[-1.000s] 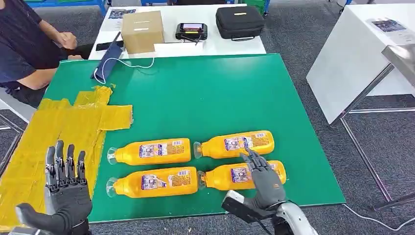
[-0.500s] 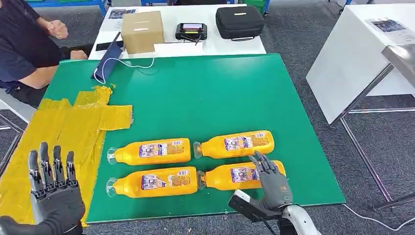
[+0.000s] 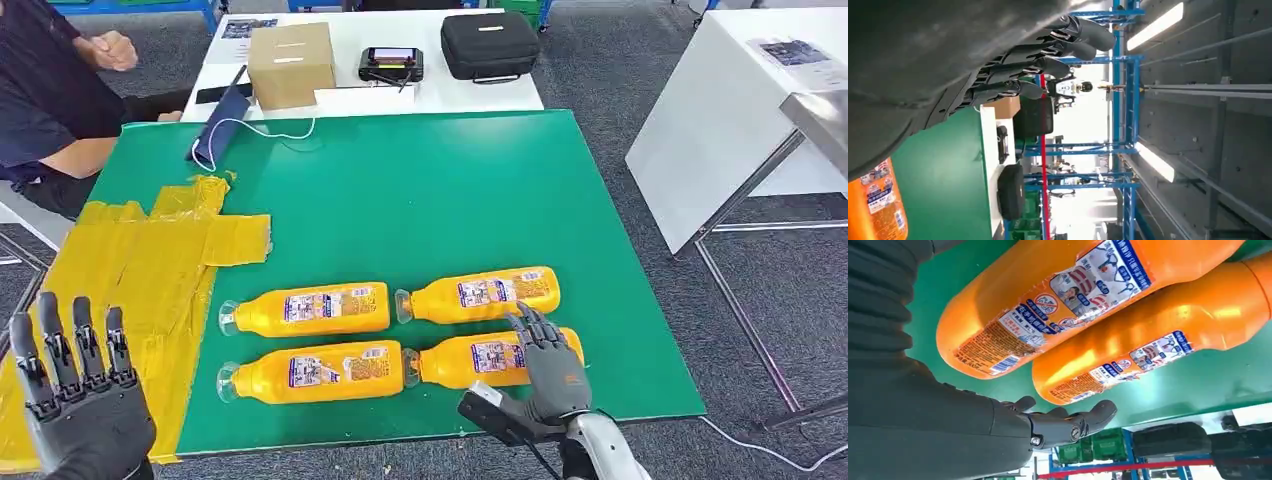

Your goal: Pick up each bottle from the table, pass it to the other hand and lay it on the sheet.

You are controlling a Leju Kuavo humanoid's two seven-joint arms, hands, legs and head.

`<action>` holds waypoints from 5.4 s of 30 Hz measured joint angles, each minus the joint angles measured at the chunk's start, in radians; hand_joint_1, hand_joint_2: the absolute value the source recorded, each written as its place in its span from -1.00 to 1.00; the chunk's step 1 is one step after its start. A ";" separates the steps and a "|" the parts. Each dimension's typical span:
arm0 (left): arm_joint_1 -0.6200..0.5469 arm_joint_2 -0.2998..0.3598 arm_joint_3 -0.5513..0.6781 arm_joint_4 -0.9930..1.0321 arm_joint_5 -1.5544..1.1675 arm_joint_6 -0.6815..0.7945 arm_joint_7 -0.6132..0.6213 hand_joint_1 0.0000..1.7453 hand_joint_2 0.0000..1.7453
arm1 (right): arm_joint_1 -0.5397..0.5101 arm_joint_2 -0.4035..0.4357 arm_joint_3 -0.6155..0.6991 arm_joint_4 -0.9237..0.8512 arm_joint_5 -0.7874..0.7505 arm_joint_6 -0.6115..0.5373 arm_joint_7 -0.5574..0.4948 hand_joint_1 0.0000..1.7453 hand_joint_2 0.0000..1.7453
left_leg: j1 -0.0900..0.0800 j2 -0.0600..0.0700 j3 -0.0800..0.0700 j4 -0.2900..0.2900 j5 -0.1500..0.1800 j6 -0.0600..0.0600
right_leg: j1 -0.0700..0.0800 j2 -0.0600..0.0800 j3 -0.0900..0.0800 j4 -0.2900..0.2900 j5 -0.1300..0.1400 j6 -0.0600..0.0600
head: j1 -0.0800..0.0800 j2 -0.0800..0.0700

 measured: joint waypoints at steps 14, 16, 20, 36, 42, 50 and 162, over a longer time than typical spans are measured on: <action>0.007 0.000 -0.011 -0.014 0.011 -0.009 -0.021 -1.00 -1.00 | -0.025 0.007 -0.004 0.044 0.039 0.000 -0.019 -1.00 1.00 | 0.000 0.000 0.000 0.000 0.000 0.000 | 0.000 0.000 0.000 0.000 0.000 0.000 | 0.000 0.000; 0.000 0.001 -0.018 -0.014 0.019 -0.012 -0.019 -1.00 -1.00 | -0.048 0.010 -0.006 0.072 0.059 0.003 -0.027 -1.00 1.00 | 0.000 0.000 0.000 0.000 0.000 0.000 | 0.000 0.000 0.000 0.000 0.000 0.000 | 0.000 0.000; -0.019 0.004 -0.023 -0.010 0.039 -0.016 -0.016 -1.00 -1.00 | -0.094 0.010 -0.007 0.134 0.092 0.031 -0.047 -1.00 1.00 | 0.000 0.000 0.001 0.000 0.000 0.000 | 0.000 0.000 0.000 0.000 0.000 0.000 | 0.000 0.000; -0.056 0.010 -0.015 0.029 0.101 -0.053 0.001 -1.00 -1.00 | -0.243 -0.048 0.034 0.256 0.060 0.201 -0.064 -0.30 1.00 | 0.000 0.000 0.000 0.000 0.000 0.000 | 0.000 0.000 0.001 0.000 0.000 0.000 | 0.000 0.000; -0.068 0.010 -0.010 0.041 0.121 -0.048 0.010 -1.00 -1.00 | -0.273 -0.127 0.095 0.246 -0.020 0.326 -0.063 1.00 1.00 | 0.000 0.000 0.002 0.000 0.000 0.000 | 0.000 0.000 0.002 0.000 0.000 0.000 | 0.000 0.000; -0.086 0.018 -0.006 0.057 0.146 -0.027 0.014 -1.00 -1.00 | -0.292 -0.264 0.187 0.204 -0.128 0.405 -0.069 1.00 1.00 | 0.000 0.000 0.011 0.000 -0.001 0.001 | -0.001 0.000 0.004 -0.001 0.000 0.000 | 0.000 0.000; -0.155 0.079 -0.138 0.176 -0.060 0.096 0.142 -1.00 1.00 | -0.570 0.269 0.282 0.262 -0.612 0.112 -0.183 1.00 1.00 | 0.000 0.000 0.002 0.000 0.001 0.001 | 0.000 -0.001 0.002 0.000 0.000 0.000 | 0.000 0.000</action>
